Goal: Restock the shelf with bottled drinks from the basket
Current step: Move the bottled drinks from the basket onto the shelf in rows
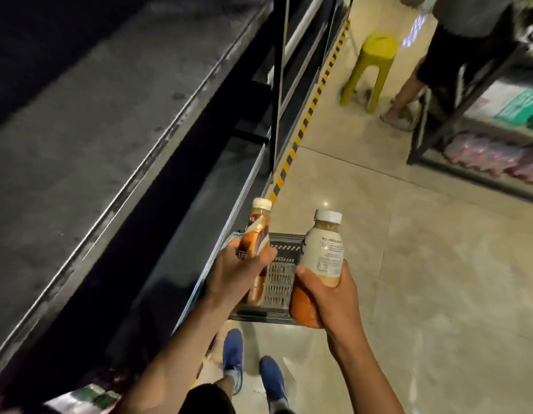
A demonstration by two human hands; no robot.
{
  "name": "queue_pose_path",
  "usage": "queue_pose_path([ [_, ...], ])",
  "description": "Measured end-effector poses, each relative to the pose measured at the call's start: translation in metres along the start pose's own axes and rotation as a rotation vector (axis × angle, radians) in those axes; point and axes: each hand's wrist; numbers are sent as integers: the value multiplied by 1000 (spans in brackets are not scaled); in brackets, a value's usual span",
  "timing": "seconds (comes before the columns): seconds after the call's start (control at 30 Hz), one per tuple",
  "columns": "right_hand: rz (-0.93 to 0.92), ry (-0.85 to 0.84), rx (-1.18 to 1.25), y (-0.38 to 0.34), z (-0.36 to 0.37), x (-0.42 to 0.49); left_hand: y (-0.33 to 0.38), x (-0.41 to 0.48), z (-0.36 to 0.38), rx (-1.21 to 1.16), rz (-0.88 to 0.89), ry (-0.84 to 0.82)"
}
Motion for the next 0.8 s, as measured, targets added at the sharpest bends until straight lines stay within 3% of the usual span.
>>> queue_pose_path([
  [0.3, -200, -415, -83, -66, 35, -79, 19, -136, -91, -309, 6, 375],
  [0.5, -287, -802, 7, -106, 90, -178, 9, -264, -164, -437, 77, 676],
  [0.8, -328, -1263, 10, -86, 157, -369, -49, -458, -233, -644, 253, 1072],
])
Point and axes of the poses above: each hand's wrist, its own x-axis towards the middle knuckle, its own z-axis out of the palm, y = z × x, and after that the axes turned 4 degrees about y, right-handed
